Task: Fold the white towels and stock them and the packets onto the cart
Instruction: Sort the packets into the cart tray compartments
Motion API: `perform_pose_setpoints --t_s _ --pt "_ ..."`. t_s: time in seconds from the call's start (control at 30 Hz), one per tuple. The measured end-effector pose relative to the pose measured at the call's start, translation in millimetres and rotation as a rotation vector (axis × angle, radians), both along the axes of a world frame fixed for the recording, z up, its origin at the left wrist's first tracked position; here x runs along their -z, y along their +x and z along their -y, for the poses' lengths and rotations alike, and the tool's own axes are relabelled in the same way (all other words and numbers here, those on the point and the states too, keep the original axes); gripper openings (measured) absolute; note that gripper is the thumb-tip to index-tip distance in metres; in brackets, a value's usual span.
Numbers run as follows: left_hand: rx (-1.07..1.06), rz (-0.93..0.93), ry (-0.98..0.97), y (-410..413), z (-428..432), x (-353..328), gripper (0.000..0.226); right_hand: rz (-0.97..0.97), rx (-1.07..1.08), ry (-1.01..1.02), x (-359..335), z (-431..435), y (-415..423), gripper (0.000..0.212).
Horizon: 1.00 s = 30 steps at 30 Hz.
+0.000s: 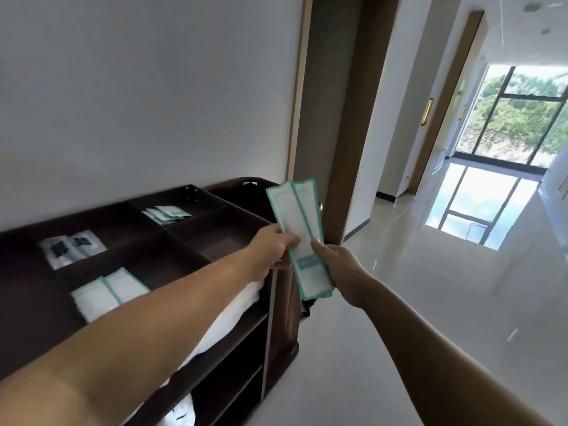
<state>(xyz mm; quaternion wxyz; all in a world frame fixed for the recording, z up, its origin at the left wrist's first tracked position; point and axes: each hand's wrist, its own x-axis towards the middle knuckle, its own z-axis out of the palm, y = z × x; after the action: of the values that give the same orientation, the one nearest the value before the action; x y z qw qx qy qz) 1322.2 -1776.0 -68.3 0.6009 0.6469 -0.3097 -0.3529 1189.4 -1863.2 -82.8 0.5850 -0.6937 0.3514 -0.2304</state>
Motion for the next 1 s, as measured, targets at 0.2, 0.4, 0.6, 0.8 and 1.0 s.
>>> perform_pose_setpoints --t_s 0.2,0.4,0.6,0.8,1.0 --pt "-0.062 -0.042 -0.007 68.4 -12.2 -4.7 0.023 0.042 -0.105 -0.108 2.4 13.8 78.6 0.015" --pt "-0.108 -0.037 0.049 146.8 -22.9 -5.0 0.019 -0.058 -0.3 -0.09 -11.2 29.9 162.0 0.01" --pt "-0.327 -0.069 0.039 205.0 -41.1 -3.7 0.025 -0.045 -0.387 -0.006 -11.6 43.0 225.0 0.008" --pt "-0.604 -0.06 0.045 246.7 -65.9 3.4 0.014 -0.296 -0.541 -0.194 17.6 50.4 274.5 0.014" --pt "-0.801 -0.072 0.016 243.5 -65.8 9.5 0.006 -0.516 -0.829 -0.283 47.5 53.0 298.6 0.029"
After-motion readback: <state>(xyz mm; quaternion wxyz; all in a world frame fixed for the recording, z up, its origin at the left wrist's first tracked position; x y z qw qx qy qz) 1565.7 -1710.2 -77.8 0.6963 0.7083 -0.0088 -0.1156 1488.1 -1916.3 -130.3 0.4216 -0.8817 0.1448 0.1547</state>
